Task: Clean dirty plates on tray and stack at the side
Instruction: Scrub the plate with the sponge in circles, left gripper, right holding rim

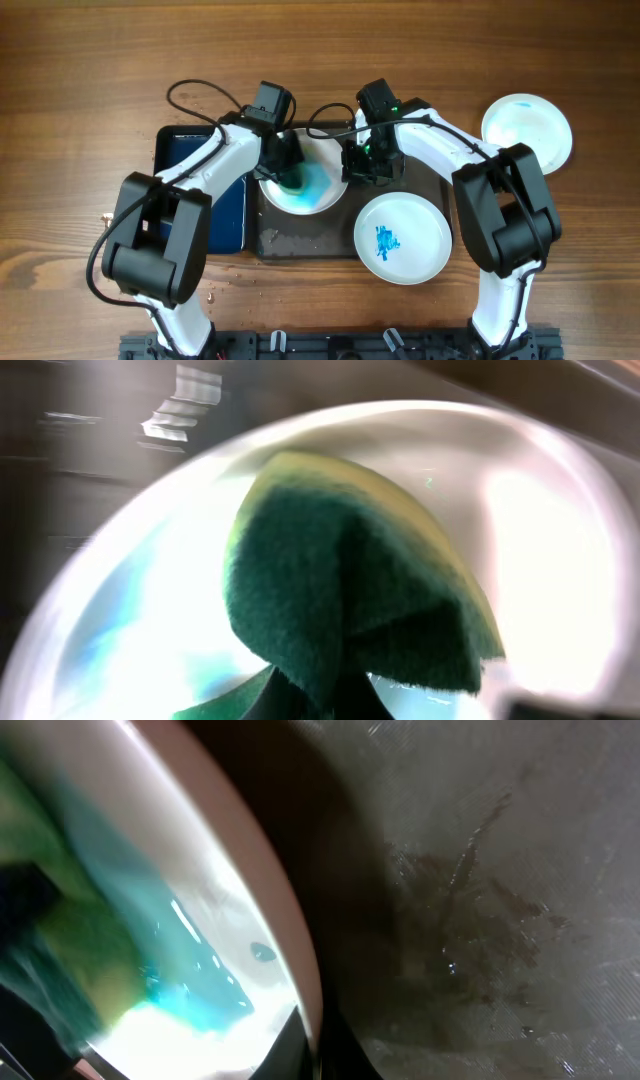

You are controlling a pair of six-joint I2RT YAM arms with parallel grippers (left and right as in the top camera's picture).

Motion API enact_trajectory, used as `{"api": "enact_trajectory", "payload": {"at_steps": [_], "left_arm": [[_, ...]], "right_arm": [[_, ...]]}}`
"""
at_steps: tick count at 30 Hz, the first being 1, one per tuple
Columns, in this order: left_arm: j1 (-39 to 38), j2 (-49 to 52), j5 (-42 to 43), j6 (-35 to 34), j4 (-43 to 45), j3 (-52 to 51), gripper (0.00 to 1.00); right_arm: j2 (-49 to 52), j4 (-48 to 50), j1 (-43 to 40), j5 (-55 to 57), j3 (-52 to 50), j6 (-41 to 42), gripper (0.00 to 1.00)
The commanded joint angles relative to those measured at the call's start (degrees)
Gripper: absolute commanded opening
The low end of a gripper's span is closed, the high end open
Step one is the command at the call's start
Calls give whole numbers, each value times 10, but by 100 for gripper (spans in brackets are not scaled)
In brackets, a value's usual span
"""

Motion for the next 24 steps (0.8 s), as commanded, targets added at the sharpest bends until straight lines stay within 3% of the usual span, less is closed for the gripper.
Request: {"api": "enact_trajectory", "payload": {"at_steps": [1, 8, 11, 14, 19, 24], "left_arm": [[-27, 4, 135, 32, 12, -3, 4], [-42, 6, 162, 29, -15, -4, 4], [-4, 33, 92, 30, -46, -4, 4], [40, 65, 75, 60, -46, -4, 4], [82, 65, -154, 10, -88, -3, 4], [82, 65, -231, -34, -134, -3, 4]], "right_arm": [[27, -7, 3, 41, -7, -6, 5], [27, -10, 3, 41, -7, -6, 4], [27, -12, 3, 41, -7, -6, 5], [27, -12, 3, 41, -7, -6, 5], [27, -12, 3, 41, -7, -6, 5], [27, -12, 3, 41, -7, -6, 5]]}}
